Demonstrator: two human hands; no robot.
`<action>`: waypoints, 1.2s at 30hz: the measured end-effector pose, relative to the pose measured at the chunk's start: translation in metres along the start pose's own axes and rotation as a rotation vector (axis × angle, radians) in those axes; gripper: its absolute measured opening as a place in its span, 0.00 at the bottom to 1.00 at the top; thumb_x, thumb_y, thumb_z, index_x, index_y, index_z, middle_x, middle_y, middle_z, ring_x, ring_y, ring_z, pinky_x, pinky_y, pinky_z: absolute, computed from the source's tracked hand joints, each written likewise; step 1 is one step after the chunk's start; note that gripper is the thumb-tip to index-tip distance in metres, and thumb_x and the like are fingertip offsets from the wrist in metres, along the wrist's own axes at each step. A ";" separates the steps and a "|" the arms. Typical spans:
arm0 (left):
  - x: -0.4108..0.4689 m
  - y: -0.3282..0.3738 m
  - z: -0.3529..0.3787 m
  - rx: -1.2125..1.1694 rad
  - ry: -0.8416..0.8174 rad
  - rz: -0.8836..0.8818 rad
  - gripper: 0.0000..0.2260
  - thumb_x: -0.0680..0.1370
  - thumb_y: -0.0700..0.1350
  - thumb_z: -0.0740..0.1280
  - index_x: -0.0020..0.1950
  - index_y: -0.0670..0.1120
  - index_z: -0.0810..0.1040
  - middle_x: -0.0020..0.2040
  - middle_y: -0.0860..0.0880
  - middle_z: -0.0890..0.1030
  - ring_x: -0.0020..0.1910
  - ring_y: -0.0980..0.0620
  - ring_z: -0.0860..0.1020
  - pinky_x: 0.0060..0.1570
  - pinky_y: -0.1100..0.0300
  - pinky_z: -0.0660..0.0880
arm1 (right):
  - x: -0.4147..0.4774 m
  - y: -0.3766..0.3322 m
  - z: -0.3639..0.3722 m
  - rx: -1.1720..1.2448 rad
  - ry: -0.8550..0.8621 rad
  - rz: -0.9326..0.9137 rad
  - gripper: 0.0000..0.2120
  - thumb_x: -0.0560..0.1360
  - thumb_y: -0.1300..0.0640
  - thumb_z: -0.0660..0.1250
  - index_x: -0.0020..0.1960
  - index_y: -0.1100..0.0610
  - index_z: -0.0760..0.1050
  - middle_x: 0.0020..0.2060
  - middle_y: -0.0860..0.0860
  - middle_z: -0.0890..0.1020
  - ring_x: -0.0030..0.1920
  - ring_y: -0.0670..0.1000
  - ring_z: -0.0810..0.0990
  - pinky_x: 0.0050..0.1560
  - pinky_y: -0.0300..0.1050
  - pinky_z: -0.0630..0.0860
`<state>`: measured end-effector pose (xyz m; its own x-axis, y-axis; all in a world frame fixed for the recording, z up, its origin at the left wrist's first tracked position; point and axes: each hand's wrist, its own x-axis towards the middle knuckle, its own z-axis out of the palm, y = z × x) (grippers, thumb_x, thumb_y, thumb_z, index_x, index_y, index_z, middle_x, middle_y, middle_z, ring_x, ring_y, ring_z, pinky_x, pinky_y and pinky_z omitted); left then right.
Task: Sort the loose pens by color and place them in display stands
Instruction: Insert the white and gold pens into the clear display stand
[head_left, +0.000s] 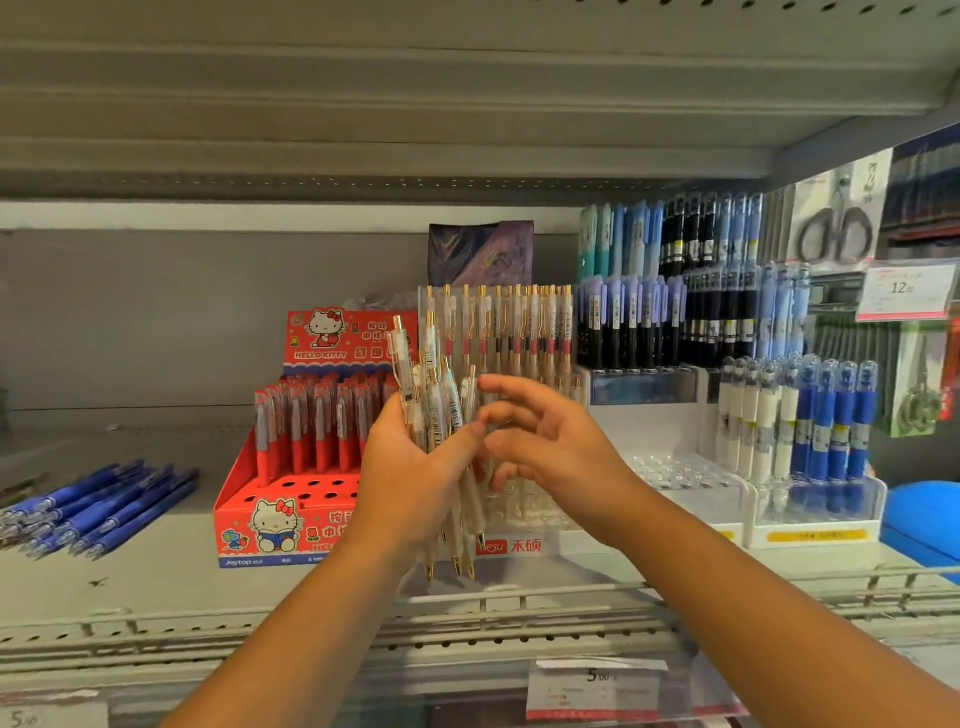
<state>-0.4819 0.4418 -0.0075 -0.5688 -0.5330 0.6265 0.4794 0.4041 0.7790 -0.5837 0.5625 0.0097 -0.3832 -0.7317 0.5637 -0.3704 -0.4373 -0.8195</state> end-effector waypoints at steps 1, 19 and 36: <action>0.000 0.000 0.000 0.005 -0.010 0.007 0.16 0.71 0.45 0.74 0.58 0.54 0.79 0.49 0.53 0.85 0.49 0.53 0.84 0.49 0.49 0.80 | 0.001 -0.001 0.000 0.059 0.018 0.019 0.20 0.75 0.70 0.67 0.64 0.53 0.75 0.45 0.50 0.83 0.43 0.50 0.82 0.38 0.44 0.80; 0.000 0.002 0.001 -0.075 0.014 -0.025 0.20 0.67 0.50 0.74 0.57 0.48 0.79 0.49 0.47 0.86 0.51 0.48 0.84 0.54 0.43 0.79 | 0.000 -0.004 -0.010 0.197 0.079 0.065 0.03 0.79 0.63 0.64 0.51 0.62 0.76 0.47 0.60 0.85 0.46 0.57 0.85 0.44 0.45 0.81; -0.003 0.004 -0.001 0.058 0.129 0.024 0.14 0.75 0.41 0.73 0.53 0.57 0.76 0.45 0.65 0.83 0.44 0.66 0.81 0.42 0.68 0.73 | 0.008 0.007 -0.035 -0.484 0.737 -0.270 0.13 0.74 0.56 0.73 0.53 0.47 0.72 0.38 0.45 0.80 0.40 0.43 0.81 0.32 0.44 0.82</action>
<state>-0.4777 0.4440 -0.0062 -0.4653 -0.6119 0.6396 0.4504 0.4584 0.7662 -0.6194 0.5719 0.0117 -0.6130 -0.0463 0.7887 -0.7753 -0.1569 -0.6118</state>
